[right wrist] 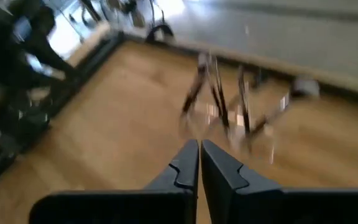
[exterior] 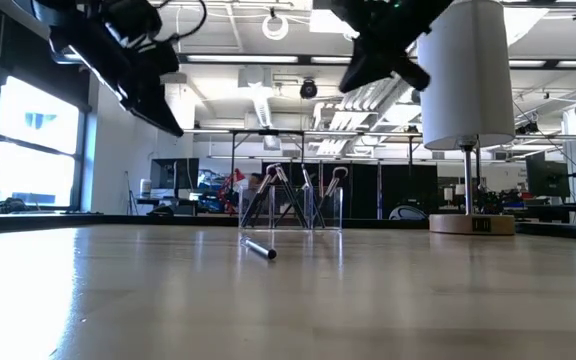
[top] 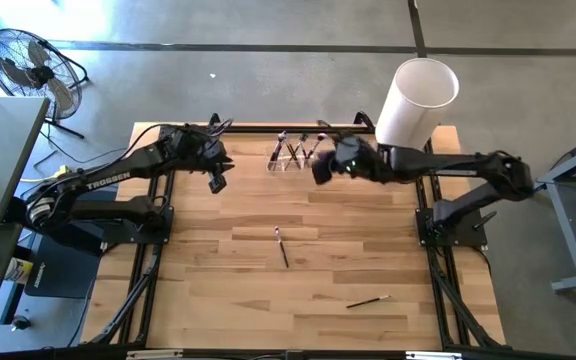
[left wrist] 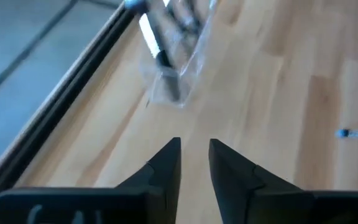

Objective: Pick & Place Makeup Brushes
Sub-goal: Put the black eyeshadow brush into the transparent organizer

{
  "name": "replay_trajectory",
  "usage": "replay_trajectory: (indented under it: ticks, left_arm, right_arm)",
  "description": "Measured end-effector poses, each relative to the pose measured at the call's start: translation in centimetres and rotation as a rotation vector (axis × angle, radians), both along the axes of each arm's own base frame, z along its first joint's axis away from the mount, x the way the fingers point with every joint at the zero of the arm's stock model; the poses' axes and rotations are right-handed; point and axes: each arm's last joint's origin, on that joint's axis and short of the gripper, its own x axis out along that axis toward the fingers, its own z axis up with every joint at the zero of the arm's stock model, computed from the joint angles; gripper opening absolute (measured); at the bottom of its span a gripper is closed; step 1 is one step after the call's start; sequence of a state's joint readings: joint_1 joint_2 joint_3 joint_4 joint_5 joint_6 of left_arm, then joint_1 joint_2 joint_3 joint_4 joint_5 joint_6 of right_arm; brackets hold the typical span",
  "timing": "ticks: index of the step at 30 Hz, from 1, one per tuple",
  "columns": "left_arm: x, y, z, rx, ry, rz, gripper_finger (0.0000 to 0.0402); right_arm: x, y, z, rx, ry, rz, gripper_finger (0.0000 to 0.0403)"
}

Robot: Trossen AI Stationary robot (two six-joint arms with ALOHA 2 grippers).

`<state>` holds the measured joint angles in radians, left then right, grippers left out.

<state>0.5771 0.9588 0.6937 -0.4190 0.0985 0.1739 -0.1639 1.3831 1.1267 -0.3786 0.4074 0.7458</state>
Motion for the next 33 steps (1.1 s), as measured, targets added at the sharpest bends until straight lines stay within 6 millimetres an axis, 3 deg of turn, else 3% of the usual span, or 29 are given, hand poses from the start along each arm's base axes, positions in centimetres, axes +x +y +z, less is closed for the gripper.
replay_trajectory:
  ticks: [8,21,26,33]
  left_arm:
    - [1.6,-3.5,1.0,0.017,-0.088,-0.031,0.0005]
    - [3.5,-10.1,0.5,-0.008,-0.106,-0.082,0.0001]
    - [3.7,-11.4,0.2,-0.001,-0.091,-0.129,0.0001]
    - [3.8,-11.8,0.2,0.007,-0.083,-0.156,0.0001]
  right_arm:
    - [-1.0,7.2,-2.7,0.199,0.160,-0.043,0.0006]
    - [-2.0,20.3,-7.3,0.538,0.168,-0.034,0.0001]
    - [-3.2,23.6,-9.6,0.758,0.342,-0.072,0.0002]
    - [-6.0,26.2,-11.0,0.929,0.667,-0.139,0.0008]
